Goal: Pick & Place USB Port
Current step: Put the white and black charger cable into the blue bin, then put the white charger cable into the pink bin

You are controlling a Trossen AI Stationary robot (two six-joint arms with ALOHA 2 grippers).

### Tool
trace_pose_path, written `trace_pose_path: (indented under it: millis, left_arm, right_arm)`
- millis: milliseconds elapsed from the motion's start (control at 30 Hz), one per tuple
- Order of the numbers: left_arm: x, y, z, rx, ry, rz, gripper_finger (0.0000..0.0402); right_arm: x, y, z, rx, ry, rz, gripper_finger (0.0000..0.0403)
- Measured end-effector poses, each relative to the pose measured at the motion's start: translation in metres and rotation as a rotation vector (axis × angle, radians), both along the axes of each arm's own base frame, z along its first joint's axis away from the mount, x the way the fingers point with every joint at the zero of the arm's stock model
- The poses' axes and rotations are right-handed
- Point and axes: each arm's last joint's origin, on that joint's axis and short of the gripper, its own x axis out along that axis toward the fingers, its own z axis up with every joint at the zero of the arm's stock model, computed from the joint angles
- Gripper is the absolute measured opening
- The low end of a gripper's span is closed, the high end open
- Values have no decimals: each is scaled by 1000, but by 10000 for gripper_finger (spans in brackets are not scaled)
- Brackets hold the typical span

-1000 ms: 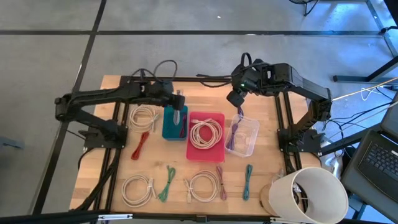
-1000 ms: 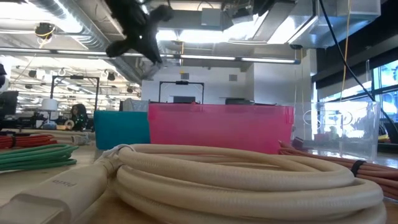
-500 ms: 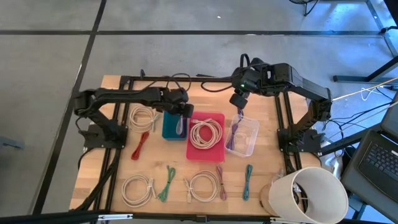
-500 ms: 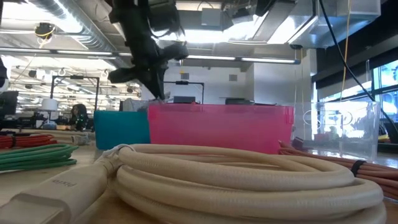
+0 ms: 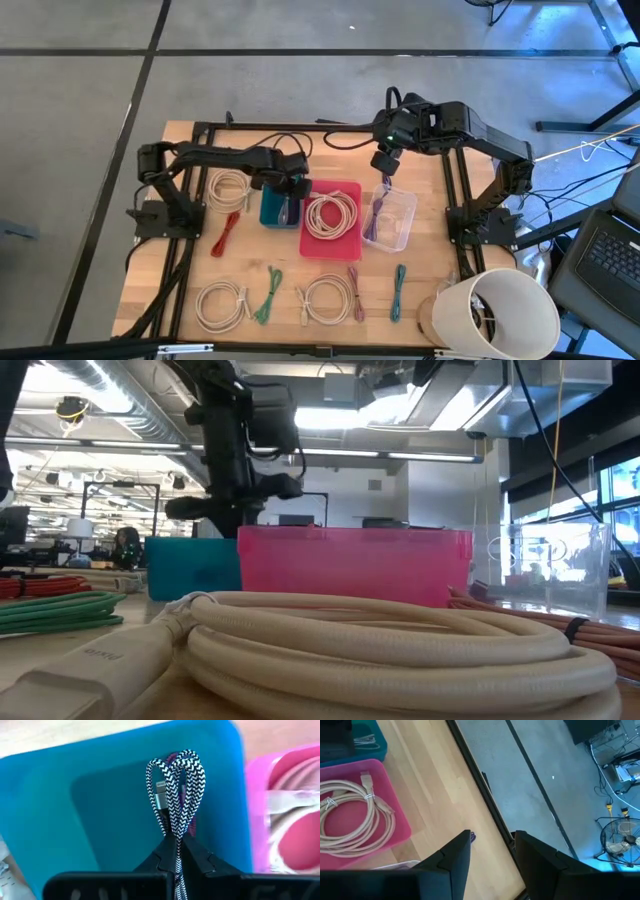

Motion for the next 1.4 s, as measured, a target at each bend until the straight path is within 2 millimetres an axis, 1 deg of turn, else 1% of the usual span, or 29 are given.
trace_pose_path:
  millis: [300,467,567,667,933,1067,1200,1400]
  left_arm:
    - [6,14,-20,2,18,-16,5]
    - [12,20,-33,-43,0,-19,7]
    - [13,21,-35,-44,-4,-22,16]
    - [13,21,-33,-16,-7,-41,35]
    - [9,19,-7,40,-80,-49,115]
    - [5,17,8,13,-136,-64,144]
    - [-3,12,33,37,-216,-95,156]
    - [-24,4,80,131,-355,-174,150]
  right_arm:
    - [0,0,0,1,-2,-3,157]
    - [0,0,0,2,-4,-5,157]
    - [0,0,0,3,-5,-6,157]
    - [0,0,0,3,-6,-7,157]
    - [0,0,0,3,-5,-7,157]
    - [0,0,0,2,-4,-5,157]
    - [0,0,0,2,-4,-5,157]
    - [1,0,0,25,-57,-62,157]
